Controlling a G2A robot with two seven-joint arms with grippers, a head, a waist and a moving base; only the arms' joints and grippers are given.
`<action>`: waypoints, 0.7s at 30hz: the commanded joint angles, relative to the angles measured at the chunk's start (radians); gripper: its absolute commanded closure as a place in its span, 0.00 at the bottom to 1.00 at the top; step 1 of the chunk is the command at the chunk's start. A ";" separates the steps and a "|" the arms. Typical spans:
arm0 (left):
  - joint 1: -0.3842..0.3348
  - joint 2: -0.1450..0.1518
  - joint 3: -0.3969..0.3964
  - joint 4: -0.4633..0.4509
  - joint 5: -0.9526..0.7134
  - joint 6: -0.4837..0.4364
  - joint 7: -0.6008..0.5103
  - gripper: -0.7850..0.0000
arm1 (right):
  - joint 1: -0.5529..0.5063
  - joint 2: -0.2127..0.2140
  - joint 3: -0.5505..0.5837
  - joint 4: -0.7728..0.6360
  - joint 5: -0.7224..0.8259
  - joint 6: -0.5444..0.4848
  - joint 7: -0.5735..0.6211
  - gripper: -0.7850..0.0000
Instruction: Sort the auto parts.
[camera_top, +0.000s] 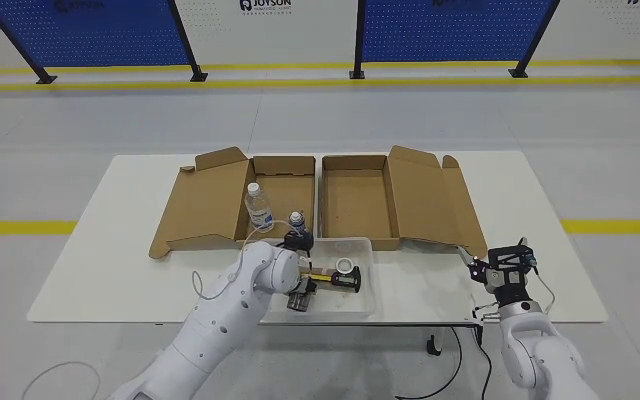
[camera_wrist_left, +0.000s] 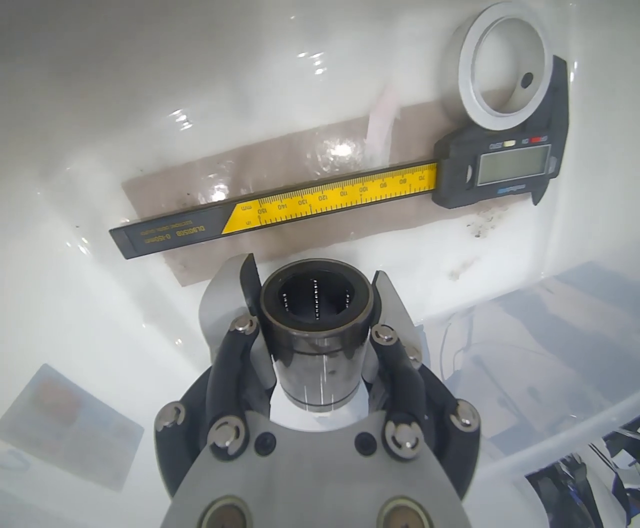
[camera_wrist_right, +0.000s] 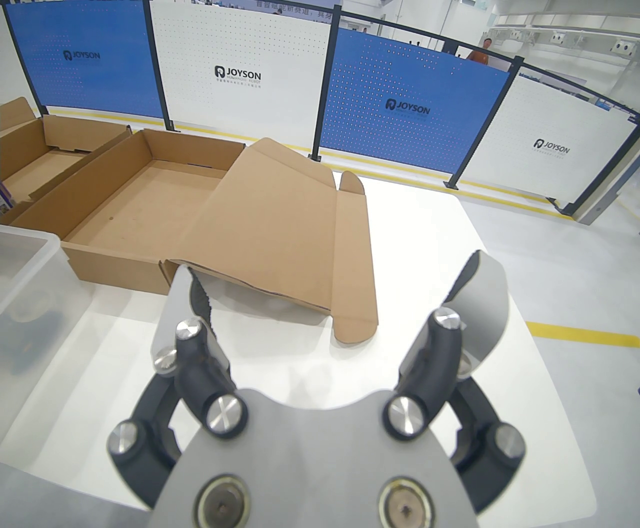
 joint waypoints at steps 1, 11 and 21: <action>0.004 0.002 -0.010 -0.012 -0.003 -0.004 0.005 1.00 | 0.000 0.000 0.000 0.000 0.000 0.000 0.000 0.00; 0.030 0.014 -0.067 -0.067 -0.007 -0.015 0.049 1.00 | 0.000 0.000 0.000 0.000 0.000 0.000 0.000 0.00; 0.055 0.024 -0.095 -0.117 -0.007 -0.047 0.044 1.00 | 0.000 0.000 0.000 0.000 0.000 0.000 0.000 0.00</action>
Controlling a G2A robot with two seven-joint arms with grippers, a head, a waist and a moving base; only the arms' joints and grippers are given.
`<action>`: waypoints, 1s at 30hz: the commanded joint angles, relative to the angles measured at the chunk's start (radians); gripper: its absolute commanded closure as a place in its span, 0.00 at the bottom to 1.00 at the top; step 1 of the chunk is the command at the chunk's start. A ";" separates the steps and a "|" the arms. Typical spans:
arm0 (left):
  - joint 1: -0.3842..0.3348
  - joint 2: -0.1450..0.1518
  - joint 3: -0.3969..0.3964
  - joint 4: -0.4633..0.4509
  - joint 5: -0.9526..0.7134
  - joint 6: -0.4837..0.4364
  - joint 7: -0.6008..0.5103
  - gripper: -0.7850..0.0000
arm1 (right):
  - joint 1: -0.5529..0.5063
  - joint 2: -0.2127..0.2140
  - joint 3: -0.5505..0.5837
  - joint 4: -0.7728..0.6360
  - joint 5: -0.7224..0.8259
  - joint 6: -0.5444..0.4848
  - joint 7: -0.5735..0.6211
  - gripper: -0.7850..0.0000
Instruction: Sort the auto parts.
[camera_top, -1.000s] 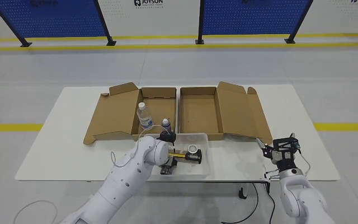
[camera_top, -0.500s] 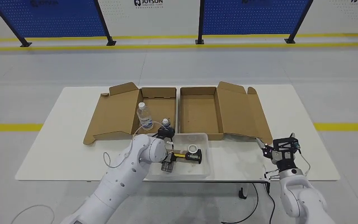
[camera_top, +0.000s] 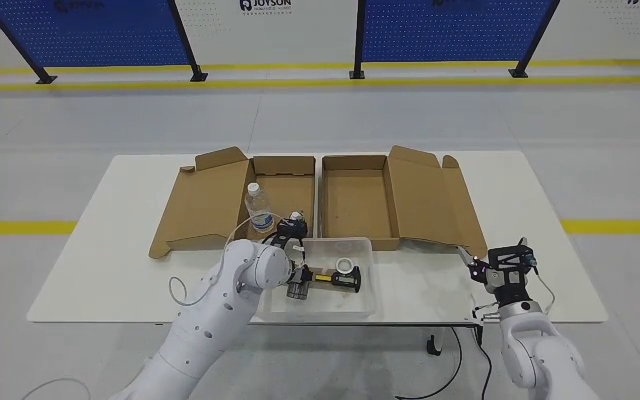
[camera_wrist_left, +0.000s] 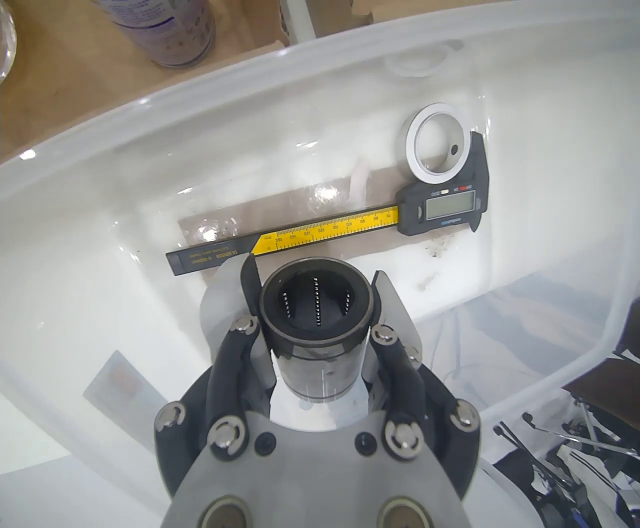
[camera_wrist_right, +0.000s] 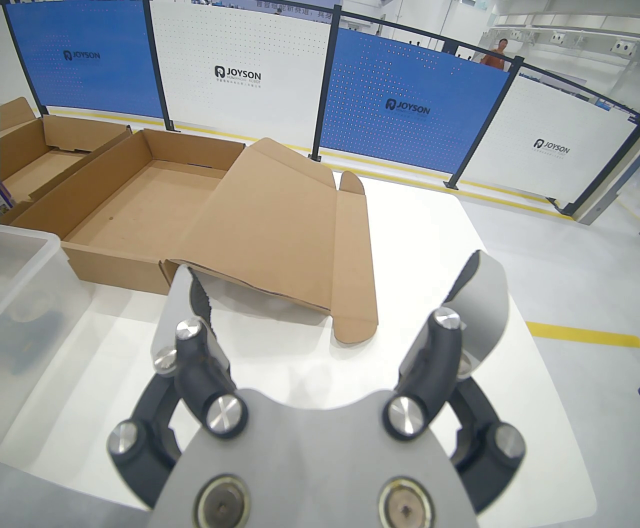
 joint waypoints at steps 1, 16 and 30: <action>0.003 0.000 0.000 -0.009 -0.002 -0.004 -0.003 1.00 | 0.000 0.000 0.000 0.000 0.000 0.000 0.000 0.00; -0.001 0.002 0.000 -0.035 -0.013 -0.024 -0.014 1.00 | 0.000 0.000 0.000 0.000 0.000 0.000 0.000 0.00; 0.020 0.014 -0.083 -0.097 -0.008 -0.009 0.097 1.00 | 0.000 0.000 0.000 0.000 0.000 0.000 0.000 0.00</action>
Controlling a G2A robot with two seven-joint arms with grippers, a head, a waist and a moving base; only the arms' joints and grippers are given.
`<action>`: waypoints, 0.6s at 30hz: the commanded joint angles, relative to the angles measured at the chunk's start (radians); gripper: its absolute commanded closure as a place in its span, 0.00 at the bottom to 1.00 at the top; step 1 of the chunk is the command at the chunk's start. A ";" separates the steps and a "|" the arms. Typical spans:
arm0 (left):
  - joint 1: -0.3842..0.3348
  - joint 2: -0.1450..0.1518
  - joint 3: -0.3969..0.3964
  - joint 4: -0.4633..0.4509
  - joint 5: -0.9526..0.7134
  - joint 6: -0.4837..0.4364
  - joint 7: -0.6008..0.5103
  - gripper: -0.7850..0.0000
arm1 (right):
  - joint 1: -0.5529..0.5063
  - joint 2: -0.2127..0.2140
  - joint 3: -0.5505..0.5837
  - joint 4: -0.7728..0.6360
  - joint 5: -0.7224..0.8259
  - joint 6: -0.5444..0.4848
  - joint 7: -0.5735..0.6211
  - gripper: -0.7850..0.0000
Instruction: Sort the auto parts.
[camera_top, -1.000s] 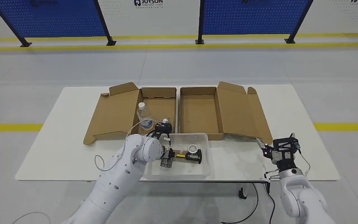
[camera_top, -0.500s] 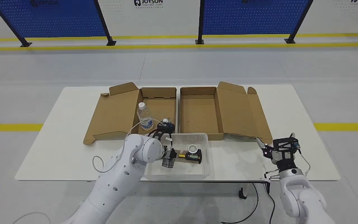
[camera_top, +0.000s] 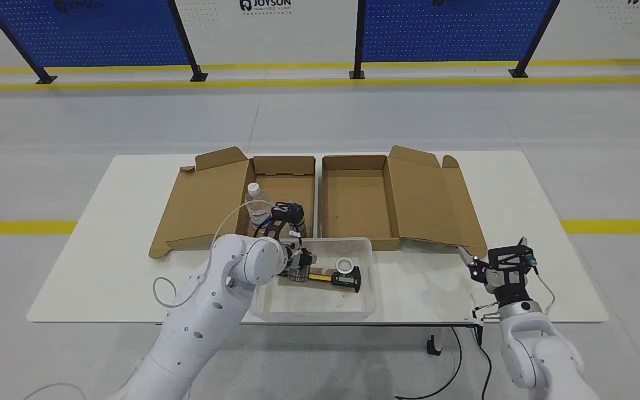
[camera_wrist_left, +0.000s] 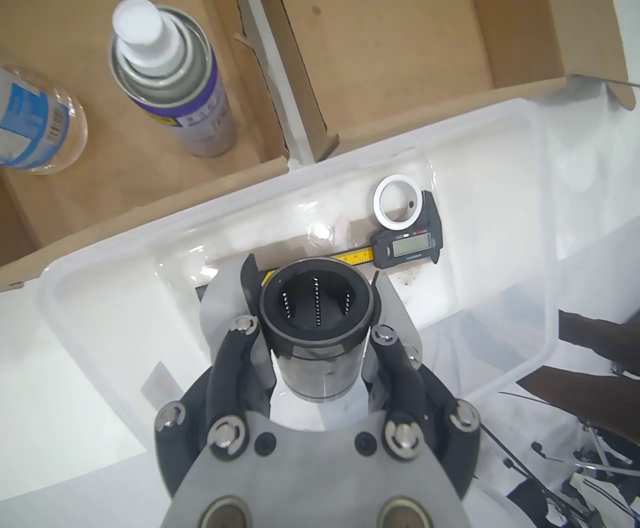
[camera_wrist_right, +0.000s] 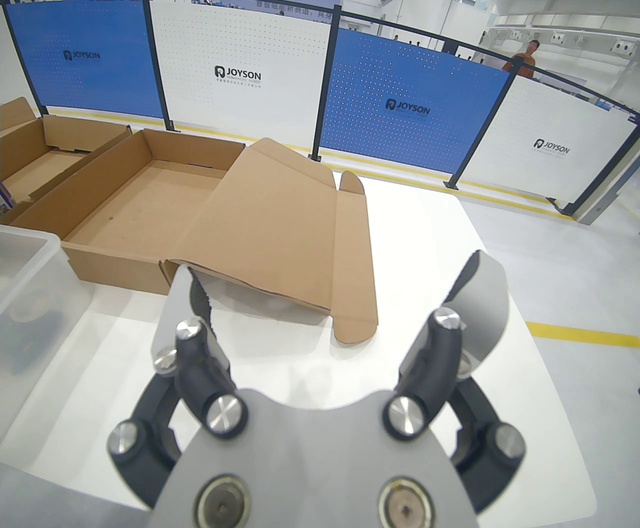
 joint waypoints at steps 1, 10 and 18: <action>0.011 0.004 -0.021 -0.020 -0.001 0.002 0.015 1.00 | 0.000 0.000 0.000 0.000 0.000 0.000 0.000 0.00; 0.051 0.014 -0.103 -0.075 -0.010 0.018 0.136 1.00 | 0.000 0.000 0.000 0.000 0.000 0.000 0.000 0.00; 0.034 0.011 -0.103 -0.059 0.016 0.036 0.202 1.00 | 0.000 0.000 0.000 0.000 0.000 0.000 0.000 0.00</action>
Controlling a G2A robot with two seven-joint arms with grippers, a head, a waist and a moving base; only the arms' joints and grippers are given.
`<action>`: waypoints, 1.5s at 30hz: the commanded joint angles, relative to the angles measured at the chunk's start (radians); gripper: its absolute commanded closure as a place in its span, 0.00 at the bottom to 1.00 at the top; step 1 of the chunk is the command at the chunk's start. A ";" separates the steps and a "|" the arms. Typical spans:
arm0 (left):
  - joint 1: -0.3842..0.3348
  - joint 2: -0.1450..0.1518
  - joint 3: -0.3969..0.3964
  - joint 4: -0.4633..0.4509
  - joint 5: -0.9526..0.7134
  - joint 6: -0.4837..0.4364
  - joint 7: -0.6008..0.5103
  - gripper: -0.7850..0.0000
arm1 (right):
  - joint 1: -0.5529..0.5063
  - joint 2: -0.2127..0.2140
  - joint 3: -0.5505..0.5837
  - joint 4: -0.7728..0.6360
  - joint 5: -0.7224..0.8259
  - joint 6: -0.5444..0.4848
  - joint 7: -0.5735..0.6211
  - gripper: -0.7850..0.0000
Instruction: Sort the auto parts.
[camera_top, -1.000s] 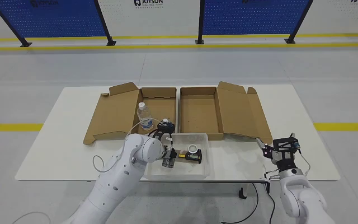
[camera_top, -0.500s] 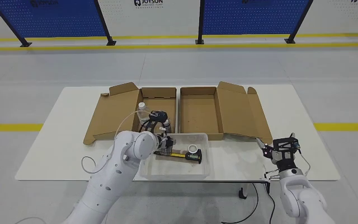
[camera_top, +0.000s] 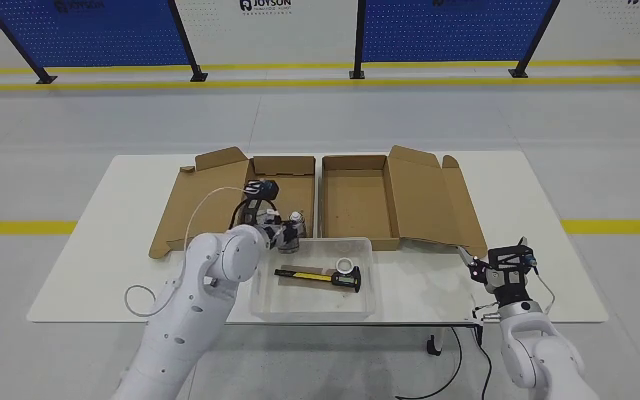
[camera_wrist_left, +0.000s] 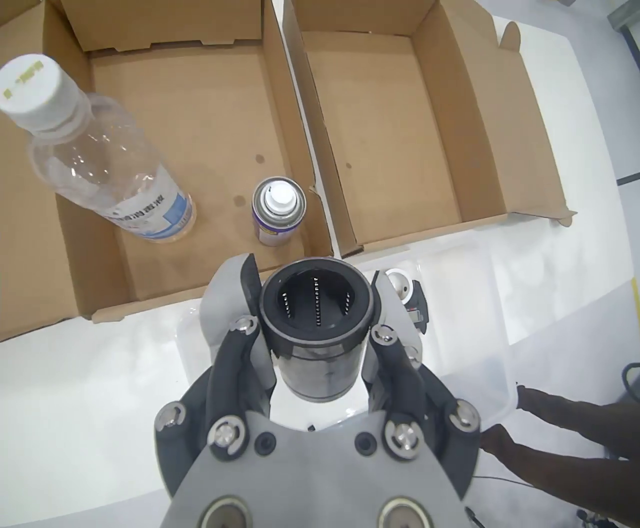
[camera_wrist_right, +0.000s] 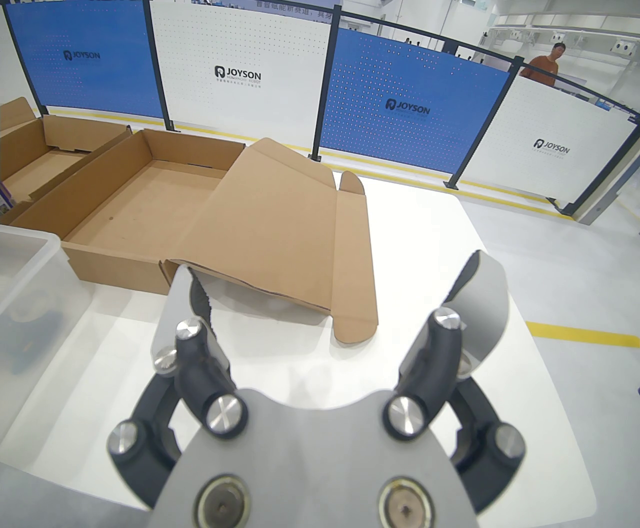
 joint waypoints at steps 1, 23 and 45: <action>-0.011 -0.002 0.006 0.012 0.000 0.002 0.015 1.00 | 0.000 0.000 0.000 0.000 0.000 0.000 0.000 0.00; -0.152 -0.036 0.087 0.243 0.069 0.059 0.127 1.00 | 0.000 0.000 0.000 0.000 0.000 0.000 0.000 0.00; -0.207 -0.064 0.109 0.421 0.062 0.068 0.191 1.00 | 0.000 0.000 0.000 0.000 0.000 0.000 0.000 0.00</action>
